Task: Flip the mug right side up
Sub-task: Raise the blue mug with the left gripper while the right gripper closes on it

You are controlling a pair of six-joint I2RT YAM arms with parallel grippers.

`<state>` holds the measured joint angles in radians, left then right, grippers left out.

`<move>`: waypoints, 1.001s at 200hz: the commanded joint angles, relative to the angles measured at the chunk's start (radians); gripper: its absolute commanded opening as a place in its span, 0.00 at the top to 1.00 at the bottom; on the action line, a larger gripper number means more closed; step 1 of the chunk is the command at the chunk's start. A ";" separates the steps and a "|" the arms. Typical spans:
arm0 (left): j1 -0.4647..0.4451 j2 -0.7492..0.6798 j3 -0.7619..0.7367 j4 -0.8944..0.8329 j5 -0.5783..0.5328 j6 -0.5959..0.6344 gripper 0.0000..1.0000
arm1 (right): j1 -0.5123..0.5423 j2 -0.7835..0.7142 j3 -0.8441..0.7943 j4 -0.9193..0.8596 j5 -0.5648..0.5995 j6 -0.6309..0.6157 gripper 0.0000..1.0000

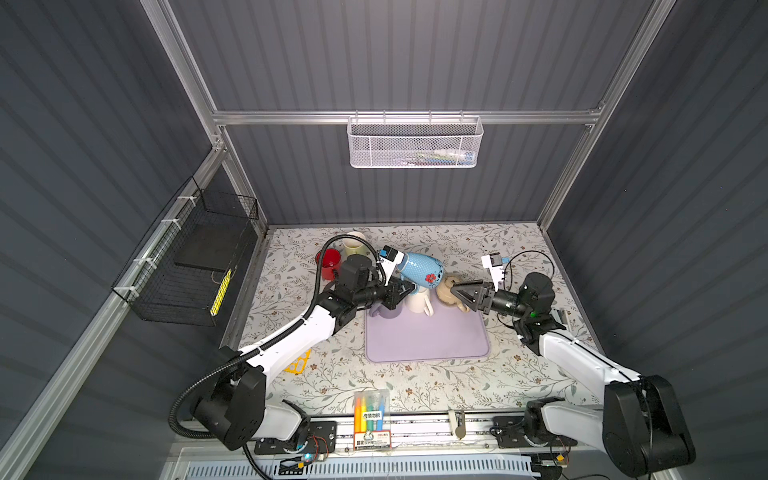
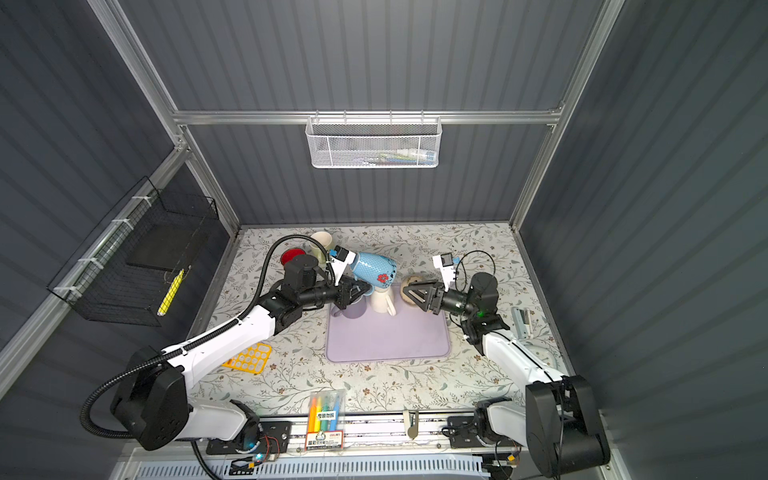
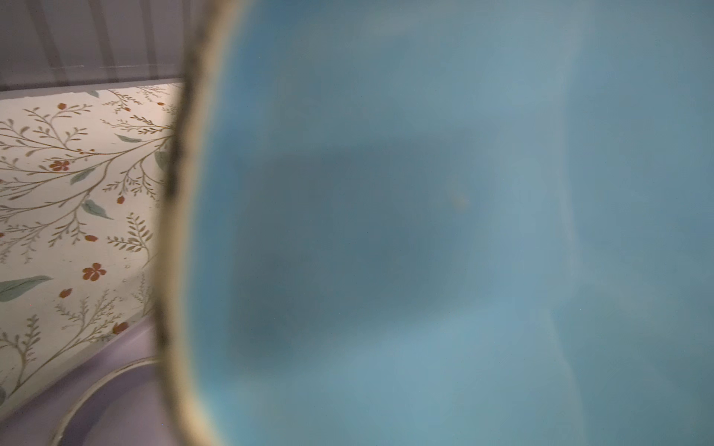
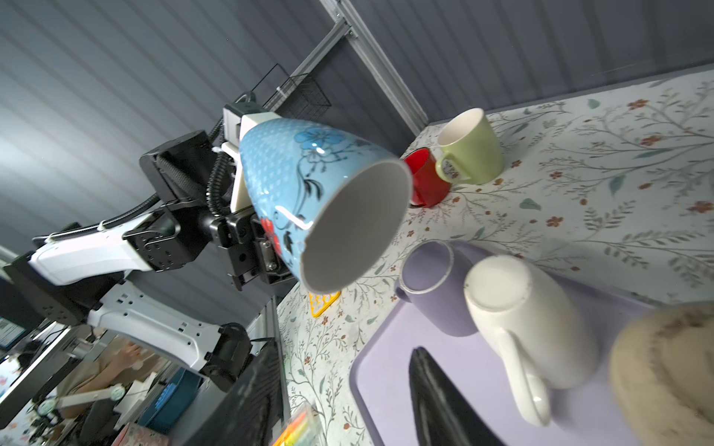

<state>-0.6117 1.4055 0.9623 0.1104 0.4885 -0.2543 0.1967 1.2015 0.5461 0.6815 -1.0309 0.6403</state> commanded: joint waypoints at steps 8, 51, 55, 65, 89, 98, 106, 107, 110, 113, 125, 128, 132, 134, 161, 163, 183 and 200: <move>0.001 -0.008 0.062 0.065 0.068 -0.022 0.99 | 0.058 0.003 0.073 0.014 -0.019 -0.033 0.43; 0.001 0.016 0.075 0.076 0.121 -0.046 0.99 | 0.095 0.049 0.118 0.076 -0.001 -0.021 0.43; 0.001 0.017 0.075 0.083 0.124 -0.050 0.99 | 0.099 0.056 0.124 0.083 -0.001 -0.017 0.43; 0.001 0.021 0.074 0.095 0.132 -0.060 0.99 | 0.106 0.073 0.134 0.103 0.000 -0.009 0.43; 0.001 0.027 0.076 0.110 0.149 -0.076 0.99 | 0.118 0.105 0.154 0.153 0.002 0.015 0.43; 0.001 0.030 0.075 0.120 0.155 -0.087 0.99 | 0.123 0.115 0.160 0.168 0.001 0.022 0.43; 0.001 0.033 0.073 0.129 0.160 -0.094 0.99 | 0.126 0.122 0.165 0.177 0.000 0.026 0.43; 0.001 0.033 0.072 0.131 0.159 -0.096 0.99 | 0.127 0.123 0.166 0.179 0.000 0.027 0.43; 0.001 0.035 0.070 0.136 0.161 -0.100 0.99 | 0.128 0.125 0.167 0.184 0.001 0.030 0.44; 0.001 0.036 0.069 0.142 0.163 -0.104 0.99 | 0.129 0.126 0.169 0.188 0.001 0.032 0.44; 0.002 0.040 0.063 0.164 0.166 -0.118 0.99 | 0.133 0.136 0.173 0.205 0.000 0.044 0.46; 0.000 0.041 0.062 0.167 0.166 -0.121 0.99 | 0.132 0.138 0.174 0.210 -0.001 0.046 0.47; 0.001 0.045 0.060 0.173 0.168 -0.126 0.99 | 0.134 0.140 0.175 0.216 -0.004 0.052 0.48; 0.001 0.045 0.060 0.176 0.168 -0.127 0.99 | 0.135 0.142 0.175 0.218 -0.004 0.054 0.48; 0.000 0.065 0.055 0.213 0.181 -0.154 0.99 | 0.136 0.156 0.174 0.265 -0.005 0.086 0.53; -0.002 0.068 0.053 0.216 0.183 -0.156 0.99 | 0.136 0.155 0.172 0.266 -0.006 0.088 0.53; -0.006 0.080 0.039 0.255 0.187 -0.182 0.99 | 0.137 0.156 0.173 0.283 0.001 0.099 0.55; -0.012 0.087 0.028 0.272 0.182 -0.191 0.99 | 0.139 0.159 0.179 0.289 0.005 0.108 0.59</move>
<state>-0.6147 1.4914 0.9909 0.2623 0.6395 -0.4137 0.3294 1.3533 0.6945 0.9115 -1.0248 0.7219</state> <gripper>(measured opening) 0.169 0.434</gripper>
